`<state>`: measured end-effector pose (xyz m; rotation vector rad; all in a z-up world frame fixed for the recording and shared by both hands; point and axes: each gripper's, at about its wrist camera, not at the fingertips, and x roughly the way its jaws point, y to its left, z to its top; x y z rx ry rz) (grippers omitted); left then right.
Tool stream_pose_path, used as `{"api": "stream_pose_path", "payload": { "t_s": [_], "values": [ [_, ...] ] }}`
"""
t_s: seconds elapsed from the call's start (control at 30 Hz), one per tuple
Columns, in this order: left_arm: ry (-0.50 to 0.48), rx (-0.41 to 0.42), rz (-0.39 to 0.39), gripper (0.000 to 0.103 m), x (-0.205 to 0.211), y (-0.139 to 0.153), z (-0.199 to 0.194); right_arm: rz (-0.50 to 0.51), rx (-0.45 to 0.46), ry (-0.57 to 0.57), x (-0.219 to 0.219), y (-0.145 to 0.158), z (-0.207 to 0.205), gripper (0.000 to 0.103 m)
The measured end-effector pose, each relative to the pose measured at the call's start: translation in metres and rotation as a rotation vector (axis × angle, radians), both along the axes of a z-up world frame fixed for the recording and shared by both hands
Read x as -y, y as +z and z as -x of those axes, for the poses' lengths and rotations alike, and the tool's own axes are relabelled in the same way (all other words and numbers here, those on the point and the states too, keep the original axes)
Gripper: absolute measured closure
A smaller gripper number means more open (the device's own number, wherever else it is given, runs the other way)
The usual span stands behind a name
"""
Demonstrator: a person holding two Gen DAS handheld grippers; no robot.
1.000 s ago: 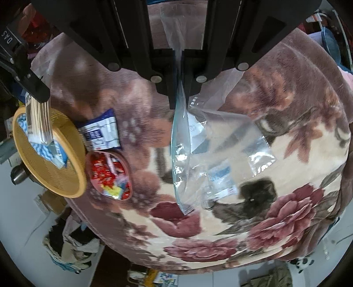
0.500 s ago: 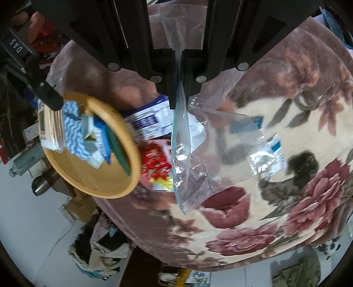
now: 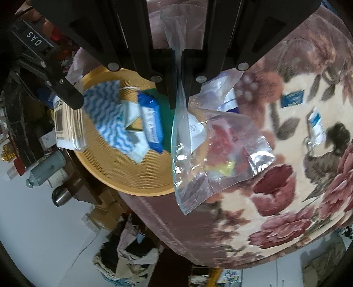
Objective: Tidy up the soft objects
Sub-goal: 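Open both tools to drop the zip bag and swab box into the basket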
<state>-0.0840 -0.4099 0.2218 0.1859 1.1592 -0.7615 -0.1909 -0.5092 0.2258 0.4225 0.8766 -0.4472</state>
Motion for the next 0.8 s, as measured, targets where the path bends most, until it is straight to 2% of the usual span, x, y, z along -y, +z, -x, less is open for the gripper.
{"api": "stream_pose_path", "payload": {
  "t_s": [0.4,0.63,0.7,0.73,0.77,0.8],
  "values": [
    [-0.074,-0.117,0.074,0.103,0.066,-0.015,-0.007,-0.014,0.017,-0.027,0.036,-0.001,-0.007,0.032],
    [-0.076,-0.178,0.120,0.101,0.091,-0.027,-0.020,-0.023,0.013,-0.033,0.054,-0.006,-0.016,0.031],
    [-0.087,-0.208,0.133,0.084,0.096,-0.033,-0.024,-0.028,0.012,-0.036,0.059,-0.009,-0.019,0.031],
    [-0.088,-0.225,0.141,0.054,0.097,-0.036,-0.026,-0.031,0.012,-0.039,0.061,-0.011,-0.019,0.029],
    [-0.082,-0.240,0.152,0.034,0.097,-0.038,-0.028,-0.038,0.011,-0.041,0.062,-0.012,-0.019,0.027],
    [-0.042,-0.244,0.154,0.023,0.092,-0.040,-0.032,-0.049,0.020,-0.046,0.065,-0.012,-0.018,0.024]
  ]
}}
